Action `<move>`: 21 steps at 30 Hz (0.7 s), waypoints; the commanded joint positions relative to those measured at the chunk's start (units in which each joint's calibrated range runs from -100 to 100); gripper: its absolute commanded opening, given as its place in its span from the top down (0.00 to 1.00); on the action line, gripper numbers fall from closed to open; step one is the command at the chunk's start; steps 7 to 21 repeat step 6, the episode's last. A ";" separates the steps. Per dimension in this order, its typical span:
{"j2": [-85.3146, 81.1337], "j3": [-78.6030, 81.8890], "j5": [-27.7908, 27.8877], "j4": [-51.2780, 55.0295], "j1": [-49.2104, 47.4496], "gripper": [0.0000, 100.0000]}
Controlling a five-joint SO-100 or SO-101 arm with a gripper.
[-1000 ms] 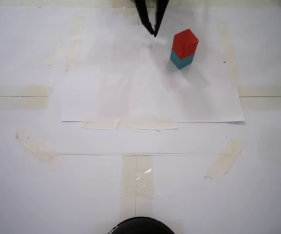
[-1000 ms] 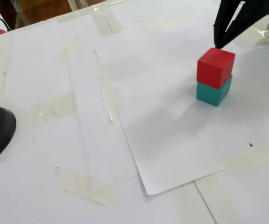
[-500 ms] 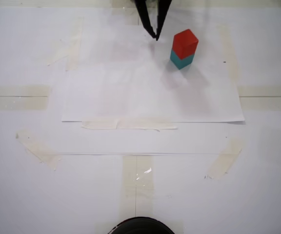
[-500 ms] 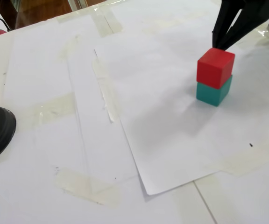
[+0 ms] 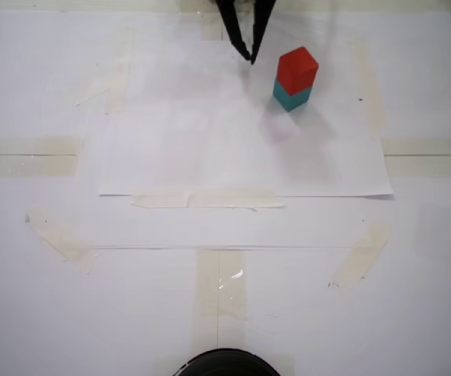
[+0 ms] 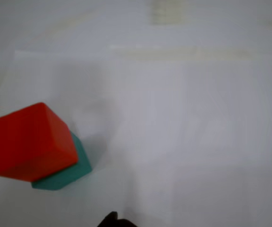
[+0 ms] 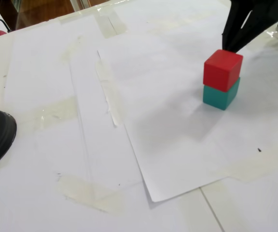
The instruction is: Put the red cube on the top of the blue cube.
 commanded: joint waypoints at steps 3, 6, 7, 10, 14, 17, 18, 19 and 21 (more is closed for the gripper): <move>-0.72 0.90 -1.81 3.23 -0.54 1.00; -0.72 0.90 -1.81 2.99 -0.54 1.00; -0.72 0.90 -1.81 2.99 -0.54 1.00; -0.72 0.90 -1.81 2.99 -0.54 1.00; -0.72 0.90 -1.81 2.99 -0.54 1.00; -0.72 0.90 -1.81 2.99 -0.54 1.00; -0.72 0.90 -1.81 2.99 -0.54 1.00; -0.72 0.90 -1.81 2.99 -0.54 1.00; -0.72 0.90 -1.81 2.99 -0.54 1.00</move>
